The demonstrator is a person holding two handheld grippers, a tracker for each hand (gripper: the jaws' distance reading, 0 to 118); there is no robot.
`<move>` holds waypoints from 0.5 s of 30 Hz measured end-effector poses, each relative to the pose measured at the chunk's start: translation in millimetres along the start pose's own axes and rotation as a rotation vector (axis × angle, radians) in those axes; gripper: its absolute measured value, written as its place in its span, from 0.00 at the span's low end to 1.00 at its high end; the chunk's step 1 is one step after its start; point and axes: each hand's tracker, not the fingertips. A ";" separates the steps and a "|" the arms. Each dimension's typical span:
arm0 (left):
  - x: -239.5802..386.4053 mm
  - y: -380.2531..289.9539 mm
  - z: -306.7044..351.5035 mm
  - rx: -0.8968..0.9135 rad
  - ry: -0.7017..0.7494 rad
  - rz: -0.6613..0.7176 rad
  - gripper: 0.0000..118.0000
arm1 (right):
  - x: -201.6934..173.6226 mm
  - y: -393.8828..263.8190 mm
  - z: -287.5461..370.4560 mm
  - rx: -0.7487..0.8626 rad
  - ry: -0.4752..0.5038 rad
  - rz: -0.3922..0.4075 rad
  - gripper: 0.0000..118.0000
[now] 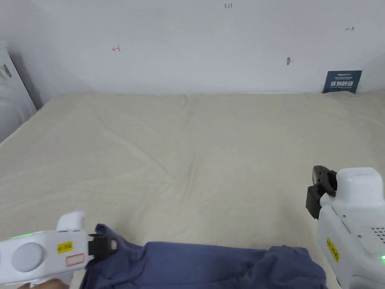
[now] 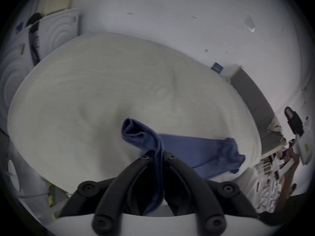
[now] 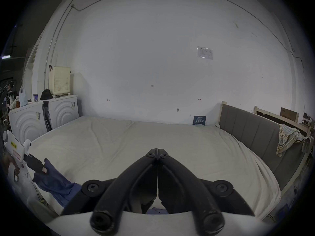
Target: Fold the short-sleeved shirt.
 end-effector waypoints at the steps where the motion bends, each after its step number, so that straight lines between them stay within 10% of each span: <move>1: 16.9 1.2 -6.4 -0.007 -0.028 0.000 0.09 | 3.3 -0.4 2.4 0.001 -0.002 -0.003 0.00; 15: 154.6 -21.9 -153.9 -0.267 -0.071 -0.083 0.20 | 64.3 -6.2 36.4 0.019 -0.098 -0.033 0.00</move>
